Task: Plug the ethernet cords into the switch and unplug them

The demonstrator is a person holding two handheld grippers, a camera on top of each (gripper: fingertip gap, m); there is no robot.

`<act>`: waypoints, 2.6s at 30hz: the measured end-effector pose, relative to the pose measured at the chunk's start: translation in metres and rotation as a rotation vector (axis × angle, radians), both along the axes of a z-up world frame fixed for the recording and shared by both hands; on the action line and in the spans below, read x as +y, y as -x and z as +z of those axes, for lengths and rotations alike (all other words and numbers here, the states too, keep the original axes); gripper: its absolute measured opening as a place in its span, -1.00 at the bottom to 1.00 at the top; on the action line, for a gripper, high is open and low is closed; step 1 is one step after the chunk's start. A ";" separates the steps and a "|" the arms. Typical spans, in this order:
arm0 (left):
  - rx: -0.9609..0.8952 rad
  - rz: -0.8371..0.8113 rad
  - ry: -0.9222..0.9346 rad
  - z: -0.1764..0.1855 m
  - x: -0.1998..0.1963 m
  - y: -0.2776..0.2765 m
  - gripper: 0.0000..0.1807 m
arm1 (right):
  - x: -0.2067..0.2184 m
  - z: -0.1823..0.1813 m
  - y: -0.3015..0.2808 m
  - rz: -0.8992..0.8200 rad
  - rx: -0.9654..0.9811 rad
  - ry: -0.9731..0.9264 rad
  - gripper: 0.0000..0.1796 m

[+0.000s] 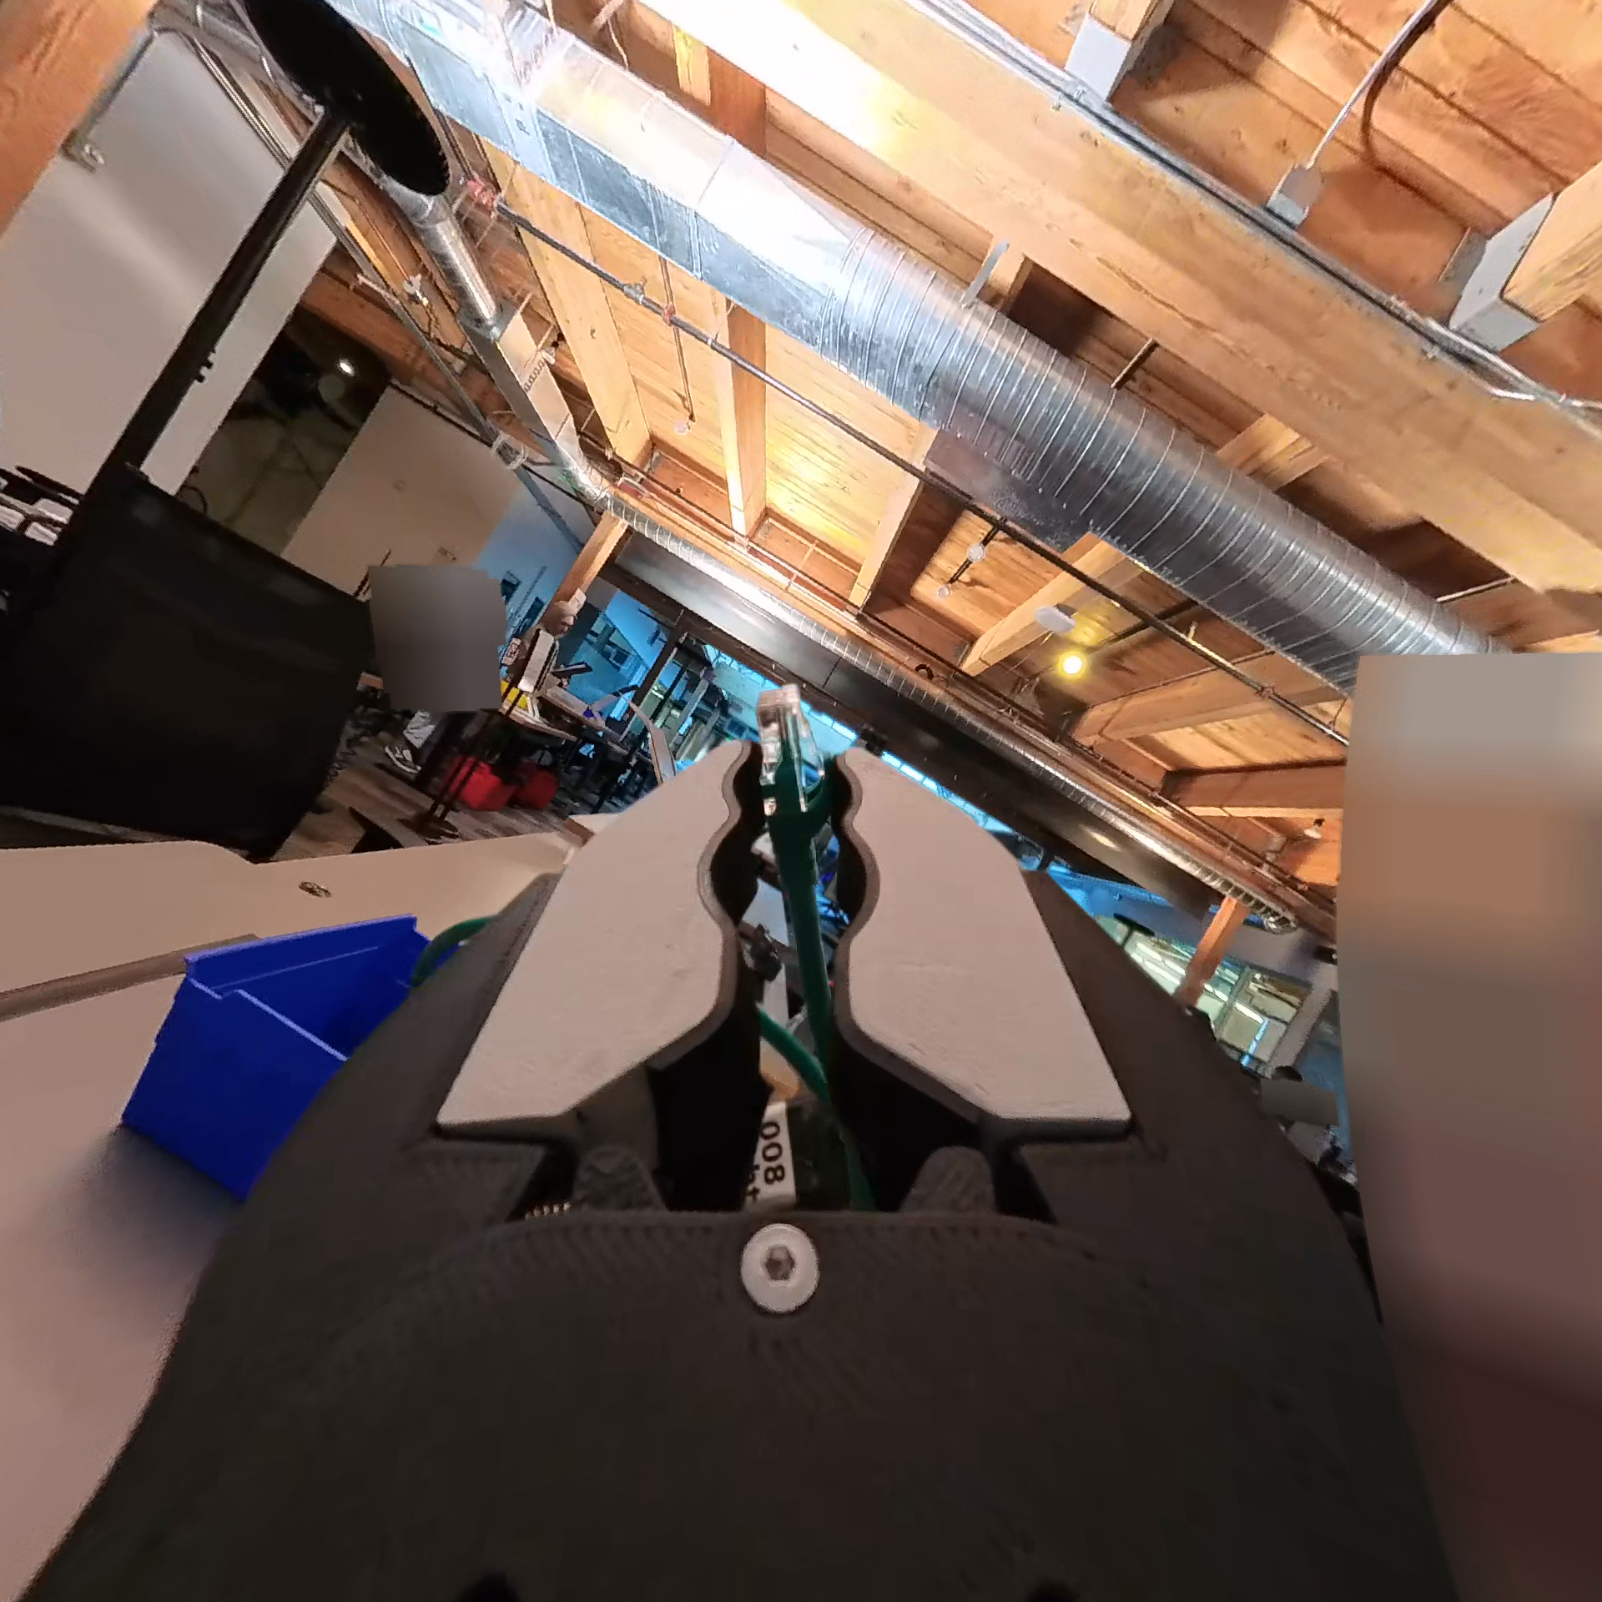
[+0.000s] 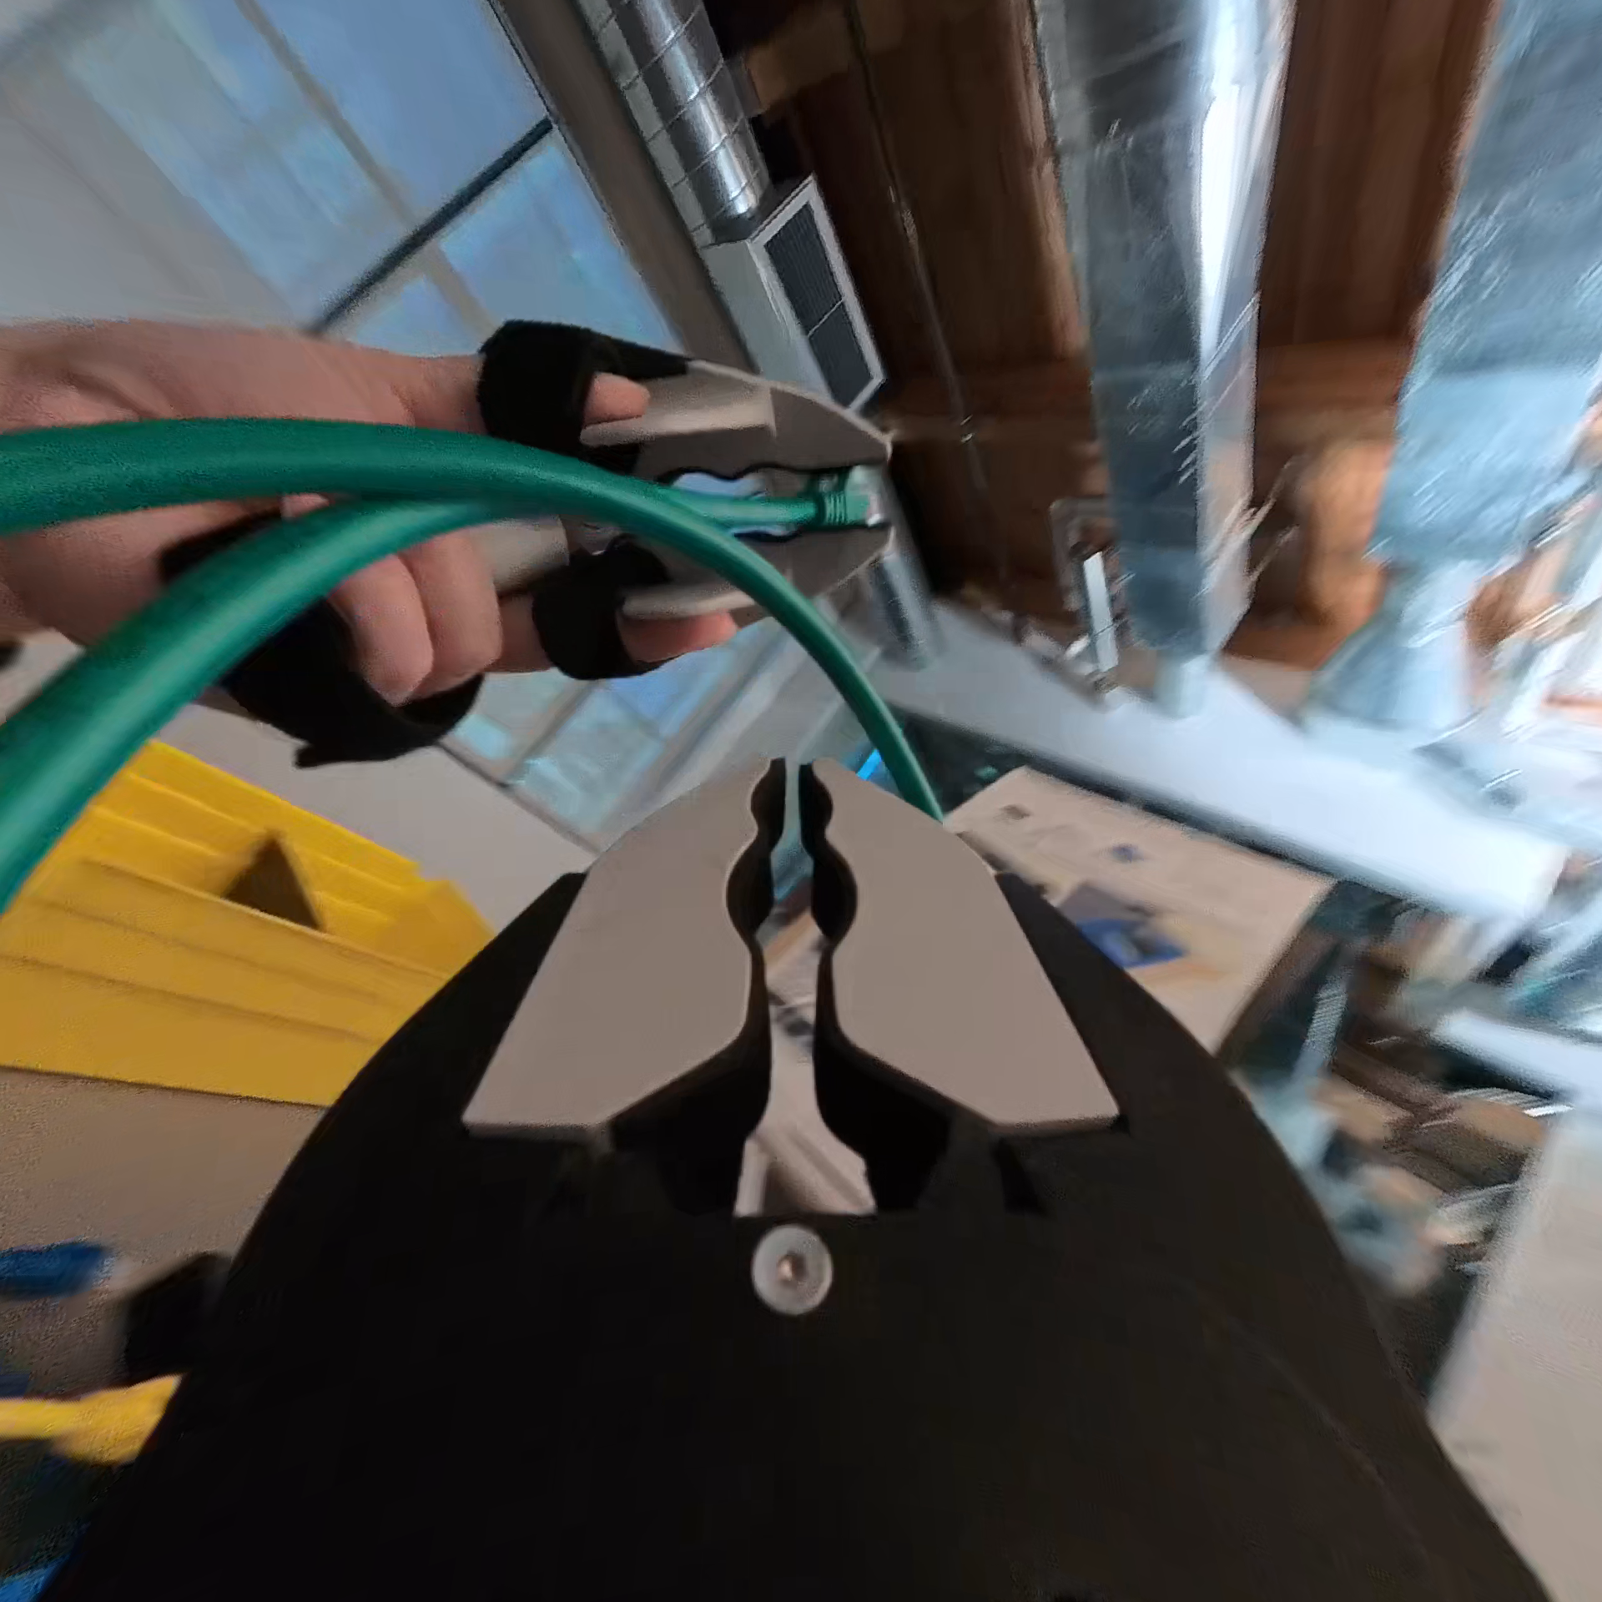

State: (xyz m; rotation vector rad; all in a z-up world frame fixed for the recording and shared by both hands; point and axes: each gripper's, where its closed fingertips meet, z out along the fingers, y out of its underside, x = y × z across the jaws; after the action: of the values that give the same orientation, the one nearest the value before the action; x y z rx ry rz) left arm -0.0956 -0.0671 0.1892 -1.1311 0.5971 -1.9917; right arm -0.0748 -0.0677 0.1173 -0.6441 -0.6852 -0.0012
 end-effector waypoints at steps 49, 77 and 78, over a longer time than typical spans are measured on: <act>-0.286 -0.128 0.042 0.054 -0.011 0.086 -0.86 | 0.057 -0.226 -0.213 -1.370 -0.412 1.732 -0.57; -0.192 0.167 0.102 0.029 0.037 0.077 -0.85 | -0.092 0.119 -0.001 0.504 0.336 0.282 -0.87; -0.168 0.179 0.092 0.026 0.038 0.073 -0.85 | -0.094 0.111 0.022 0.585 0.322 0.325 -0.86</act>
State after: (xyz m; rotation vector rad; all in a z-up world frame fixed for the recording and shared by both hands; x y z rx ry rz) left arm -0.1683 -0.0289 0.2157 -1.0206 0.3091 -1.9504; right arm -0.0970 -0.1615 0.2286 -0.7134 -0.5426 0.7531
